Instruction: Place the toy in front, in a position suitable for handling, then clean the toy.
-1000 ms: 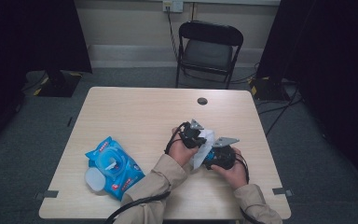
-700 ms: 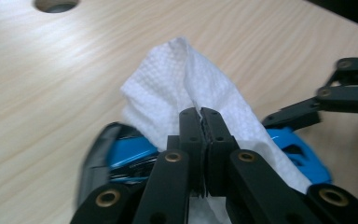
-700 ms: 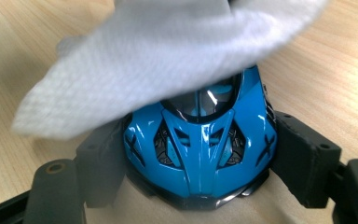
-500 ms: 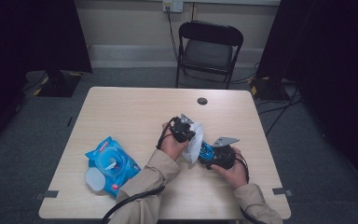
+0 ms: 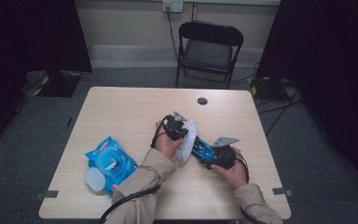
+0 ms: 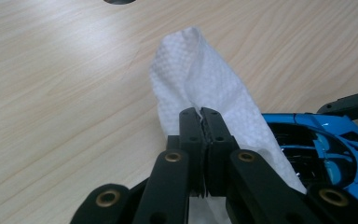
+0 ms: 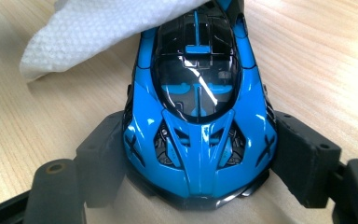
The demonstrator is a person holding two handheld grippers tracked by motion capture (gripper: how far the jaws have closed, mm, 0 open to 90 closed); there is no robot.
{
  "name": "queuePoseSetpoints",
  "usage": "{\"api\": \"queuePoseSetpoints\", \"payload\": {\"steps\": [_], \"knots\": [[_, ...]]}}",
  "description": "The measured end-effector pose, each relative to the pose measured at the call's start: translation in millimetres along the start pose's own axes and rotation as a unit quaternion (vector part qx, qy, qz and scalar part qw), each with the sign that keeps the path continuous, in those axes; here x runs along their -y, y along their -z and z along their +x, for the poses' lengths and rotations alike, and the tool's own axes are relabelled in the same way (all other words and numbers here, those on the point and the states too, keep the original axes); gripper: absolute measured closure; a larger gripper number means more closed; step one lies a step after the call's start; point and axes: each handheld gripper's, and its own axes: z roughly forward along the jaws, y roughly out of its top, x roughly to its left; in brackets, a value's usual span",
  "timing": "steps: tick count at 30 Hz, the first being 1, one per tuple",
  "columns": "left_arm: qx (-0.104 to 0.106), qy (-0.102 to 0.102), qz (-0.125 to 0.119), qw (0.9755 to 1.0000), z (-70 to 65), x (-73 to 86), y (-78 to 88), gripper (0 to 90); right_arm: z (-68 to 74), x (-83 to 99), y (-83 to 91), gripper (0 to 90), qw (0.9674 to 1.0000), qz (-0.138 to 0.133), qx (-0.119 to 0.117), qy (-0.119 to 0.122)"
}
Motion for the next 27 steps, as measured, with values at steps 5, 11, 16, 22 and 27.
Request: {"api": "queuePoseSetpoints", "payload": {"steps": [5, 11, 16, 22, 27], "knots": [[-0.002, 0.003, 0.005, 1.0000, 2.0, 2.1, 1.7, 88.6, 0.0, -0.1, -0.1, 25.2, 1.0000, 0.000, 0.000, 0.000], [-0.003, 0.012, 0.004, 0.9999, 3.5, 5.4, 3.5, 88.6, -0.1, -0.1, -0.1, 25.2, 1.0000, 0.000, 0.000, 0.000], [-0.001, 0.015, 0.005, 0.9999, 3.2, 6.2, 4.7, 88.6, -0.1, -0.2, -0.2, 25.2, 1.0000, 0.000, 0.000, 0.000], [0.001, 0.028, -0.002, 0.9996, 3.6, 9.9, 8.0, 88.6, -0.5, -0.4, -0.4, 25.2, 1.0000, 0.000, -0.001, 0.000], [-0.001, 0.026, -0.004, 0.9997, 4.7, 12.8, 11.9, 88.6, -0.6, -0.5, -0.5, 25.2, 1.0000, 0.000, -0.001, 0.001]]}}
